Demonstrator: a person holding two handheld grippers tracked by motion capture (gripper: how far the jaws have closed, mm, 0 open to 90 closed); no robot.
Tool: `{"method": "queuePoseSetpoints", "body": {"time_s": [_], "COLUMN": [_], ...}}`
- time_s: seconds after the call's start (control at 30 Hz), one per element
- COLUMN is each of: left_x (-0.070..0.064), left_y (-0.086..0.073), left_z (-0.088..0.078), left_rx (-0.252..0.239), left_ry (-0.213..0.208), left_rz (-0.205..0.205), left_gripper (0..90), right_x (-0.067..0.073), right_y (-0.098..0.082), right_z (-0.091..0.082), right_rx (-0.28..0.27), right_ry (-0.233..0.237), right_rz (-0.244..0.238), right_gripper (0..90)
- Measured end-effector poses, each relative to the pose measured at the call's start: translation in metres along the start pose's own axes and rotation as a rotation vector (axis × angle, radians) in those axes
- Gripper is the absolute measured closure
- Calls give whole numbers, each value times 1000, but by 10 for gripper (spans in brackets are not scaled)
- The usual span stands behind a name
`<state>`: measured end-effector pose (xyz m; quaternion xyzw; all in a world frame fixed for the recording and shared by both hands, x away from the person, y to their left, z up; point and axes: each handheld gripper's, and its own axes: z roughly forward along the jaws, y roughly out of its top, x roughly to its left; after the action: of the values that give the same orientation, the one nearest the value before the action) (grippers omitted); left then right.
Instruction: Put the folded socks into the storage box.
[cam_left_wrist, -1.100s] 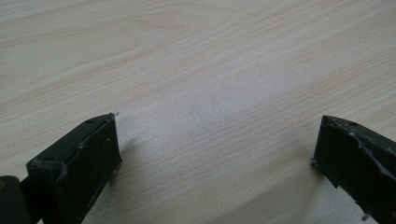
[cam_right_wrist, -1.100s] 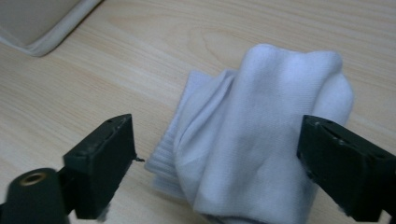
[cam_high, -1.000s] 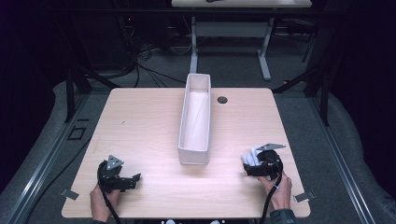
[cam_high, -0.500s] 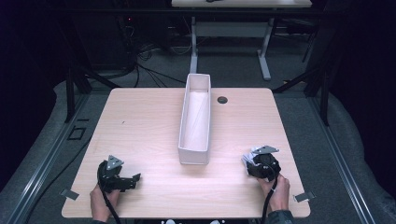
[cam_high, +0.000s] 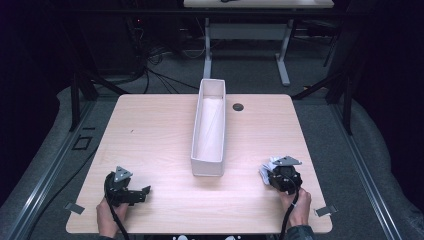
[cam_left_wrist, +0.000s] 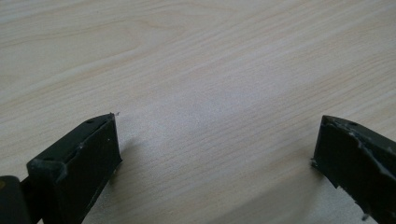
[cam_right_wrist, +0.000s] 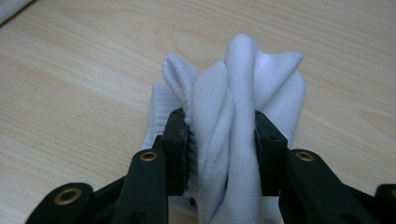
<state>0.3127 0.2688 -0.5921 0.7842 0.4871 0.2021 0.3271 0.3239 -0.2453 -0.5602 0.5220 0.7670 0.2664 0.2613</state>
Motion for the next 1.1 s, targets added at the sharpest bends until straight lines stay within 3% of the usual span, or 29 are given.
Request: {"method": "queuePoseSetpoints", "body": {"time_s": [0.33, 1.1], "left_x": [0, 0], "left_y": [0, 0], "left_z": [0, 0], "left_rx": [-2, -2], "left_ry": [2, 1], "left_rz": [1, 1], "left_gripper": [2, 2], "right_x": [-1, 0], "right_y": [8, 31], "right_z": [-11, -43], "right_rx": [-37, -98], "right_ry": [9, 17], "right_rz": [17, -13], "right_gripper": [643, 640]}}
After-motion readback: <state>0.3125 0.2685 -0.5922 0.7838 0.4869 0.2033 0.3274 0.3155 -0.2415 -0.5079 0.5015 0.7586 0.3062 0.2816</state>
